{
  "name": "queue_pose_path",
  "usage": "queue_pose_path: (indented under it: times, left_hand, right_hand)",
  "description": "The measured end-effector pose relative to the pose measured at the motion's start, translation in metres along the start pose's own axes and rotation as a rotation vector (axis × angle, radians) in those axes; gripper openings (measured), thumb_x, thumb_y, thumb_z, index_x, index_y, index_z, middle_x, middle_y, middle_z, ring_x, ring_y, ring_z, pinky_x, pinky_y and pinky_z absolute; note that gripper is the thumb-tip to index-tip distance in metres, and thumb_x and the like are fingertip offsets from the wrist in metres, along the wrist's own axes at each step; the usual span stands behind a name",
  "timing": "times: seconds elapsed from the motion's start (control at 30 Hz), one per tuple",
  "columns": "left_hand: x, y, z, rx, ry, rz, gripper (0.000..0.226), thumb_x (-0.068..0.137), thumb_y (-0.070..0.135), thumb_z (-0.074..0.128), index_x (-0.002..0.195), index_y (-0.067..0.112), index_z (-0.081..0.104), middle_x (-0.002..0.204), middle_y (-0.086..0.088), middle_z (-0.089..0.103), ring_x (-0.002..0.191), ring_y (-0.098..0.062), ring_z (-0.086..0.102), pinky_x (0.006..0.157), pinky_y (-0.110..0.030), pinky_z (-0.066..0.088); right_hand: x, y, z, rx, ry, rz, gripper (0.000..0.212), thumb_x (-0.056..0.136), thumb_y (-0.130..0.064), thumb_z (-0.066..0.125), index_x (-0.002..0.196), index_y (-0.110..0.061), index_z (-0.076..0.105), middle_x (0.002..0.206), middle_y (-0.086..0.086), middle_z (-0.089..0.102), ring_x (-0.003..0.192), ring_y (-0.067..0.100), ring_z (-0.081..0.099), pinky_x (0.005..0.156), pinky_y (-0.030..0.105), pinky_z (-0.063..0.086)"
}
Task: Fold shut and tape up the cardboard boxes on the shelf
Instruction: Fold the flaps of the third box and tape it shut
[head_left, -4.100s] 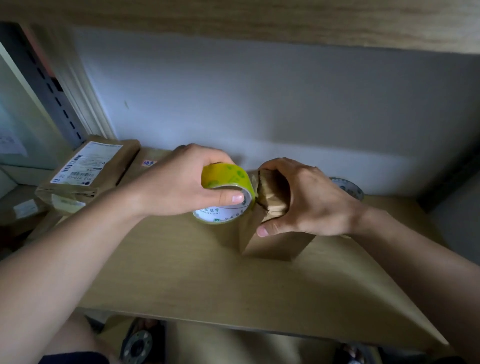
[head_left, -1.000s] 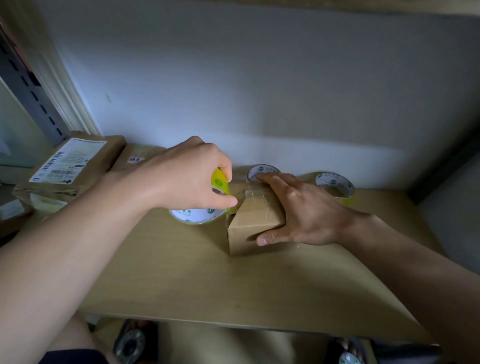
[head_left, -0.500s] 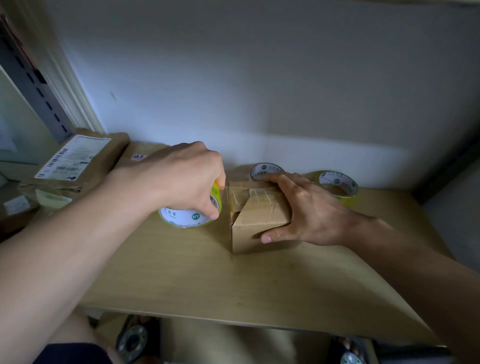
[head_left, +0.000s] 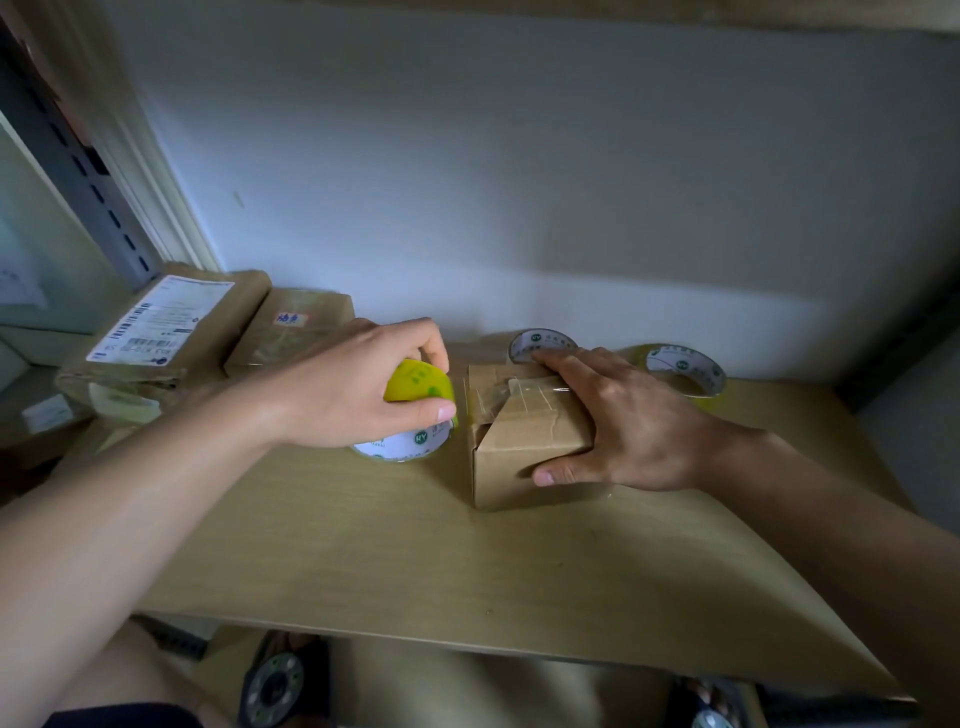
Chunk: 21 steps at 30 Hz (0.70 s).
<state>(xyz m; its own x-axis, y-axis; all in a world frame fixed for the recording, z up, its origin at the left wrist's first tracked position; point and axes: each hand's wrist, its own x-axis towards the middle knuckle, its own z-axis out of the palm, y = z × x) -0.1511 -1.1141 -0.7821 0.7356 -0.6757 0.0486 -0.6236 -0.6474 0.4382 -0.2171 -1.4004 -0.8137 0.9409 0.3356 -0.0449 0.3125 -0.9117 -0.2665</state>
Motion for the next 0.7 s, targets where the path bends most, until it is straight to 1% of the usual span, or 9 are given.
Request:
queue_pose_path:
  times: [0.13, 0.2, 0.27, 0.37, 0.43, 0.5, 0.6, 0.67, 0.7]
  left_hand:
    - [0.002, -0.001, 0.001, 0.056, 0.014, 0.006, 0.044, 0.074, 0.074, 0.057, 0.098, 0.037, 0.061, 0.087, 0.016, 0.069, 0.085, -0.002, 0.061, 0.071, -0.028, 0.047]
    - [0.002, -0.002, 0.002, 0.060, -0.003, -0.005, 0.040, 0.077, 0.069, 0.065, 0.098, 0.036, 0.063, 0.088, 0.014, 0.070, 0.085, -0.003, 0.060, 0.072, -0.025, 0.047]
    - [0.002, -0.002, 0.004, 0.059, 0.003, -0.012, 0.041, 0.075, 0.068, 0.065, 0.098, 0.035, 0.064, 0.087, 0.013, 0.070, 0.085, -0.003, 0.061, 0.071, -0.020, 0.045]
    - [0.002, 0.000, 0.006, 0.067, 0.017, -0.012, 0.045, 0.073, 0.071, 0.064, 0.099, 0.034, 0.066, 0.087, 0.013, 0.071, 0.086, -0.003, 0.061, 0.071, -0.021, 0.045]
    - [0.000, 0.001, 0.007, 0.053, 0.043, -0.014, 0.037, 0.078, 0.062, 0.074, 0.101, 0.033, 0.068, 0.089, 0.014, 0.072, 0.087, -0.004, 0.062, 0.072, -0.023, 0.045]
    - [-0.002, 0.001, 0.006, 0.042, 0.067, -0.017, 0.033, 0.079, 0.055, 0.078, 0.103, 0.033, 0.072, 0.093, 0.016, 0.073, 0.090, -0.002, 0.063, 0.076, -0.020, 0.047]
    - [-0.005, -0.003, 0.007, 0.006, 0.081, -0.041, 0.039, 0.076, 0.058, 0.081, 0.108, 0.035, 0.075, 0.101, 0.023, 0.073, 0.097, 0.005, 0.065, 0.085, -0.019, 0.050]
    - [-0.007, -0.007, 0.008, -0.037, 0.075, -0.059, 0.045, 0.075, 0.060, 0.082, 0.113, 0.037, 0.075, 0.106, 0.027, 0.072, 0.103, 0.011, 0.063, 0.091, -0.021, 0.051]
    - [-0.009, -0.009, 0.009, -0.062, 0.071, -0.068, 0.048, 0.075, 0.059, 0.084, 0.116, 0.036, 0.074, 0.108, 0.028, 0.071, 0.104, 0.013, 0.063, 0.094, -0.023, 0.051]
  right_hand:
    - [0.000, -0.002, 0.000, -0.033, -0.010, 0.008, 0.118, 0.069, -0.085, 0.064, 0.160, -0.028, 0.017, 0.162, -0.006, 0.032, 0.147, 0.013, 0.026, 0.117, 0.032, 0.028]
    - [-0.001, -0.003, -0.001, -0.077, -0.016, 0.005, 0.119, 0.069, -0.088, 0.059, 0.161, -0.028, 0.012, 0.164, -0.007, 0.028, 0.149, 0.014, 0.023, 0.118, 0.036, 0.029]
    - [-0.001, -0.004, -0.002, -0.131, -0.025, 0.005, 0.120, 0.070, -0.090, 0.053, 0.162, -0.027, 0.009, 0.166, -0.008, 0.024, 0.150, 0.014, 0.020, 0.118, 0.039, 0.029]
    - [-0.002, -0.004, -0.003, -0.157, -0.033, 0.003, 0.120, 0.071, -0.092, 0.050, 0.162, -0.026, 0.007, 0.166, -0.008, 0.022, 0.151, 0.014, 0.018, 0.118, 0.041, 0.029]
    - [-0.002, -0.003, -0.002, -0.155, -0.031, -0.001, 0.121, 0.072, -0.091, 0.051, 0.163, -0.027, 0.005, 0.166, -0.008, 0.021, 0.152, 0.015, 0.016, 0.119, 0.042, 0.028]
    - [-0.001, -0.003, -0.001, -0.140, -0.016, -0.010, 0.122, 0.071, -0.091, 0.053, 0.163, -0.027, 0.004, 0.167, -0.007, 0.020, 0.152, 0.015, 0.016, 0.121, 0.043, 0.028]
    - [-0.004, 0.000, -0.003, 0.013, -0.039, -0.025, 0.121, 0.069, -0.094, 0.051, 0.162, -0.036, 0.001, 0.167, -0.011, 0.017, 0.152, 0.011, 0.014, 0.123, 0.046, 0.025]
    - [-0.009, 0.008, -0.007, 0.295, -0.026, 0.004, 0.101, 0.076, -0.092, 0.041, 0.160, -0.045, 0.008, 0.165, -0.015, 0.020, 0.152, 0.008, 0.018, 0.121, 0.040, 0.023]
    - [-0.011, 0.013, -0.010, 0.400, 0.044, 0.020, 0.086, 0.083, -0.087, 0.036, 0.156, -0.045, 0.021, 0.160, -0.013, 0.030, 0.149, 0.008, 0.026, 0.118, 0.037, 0.027]
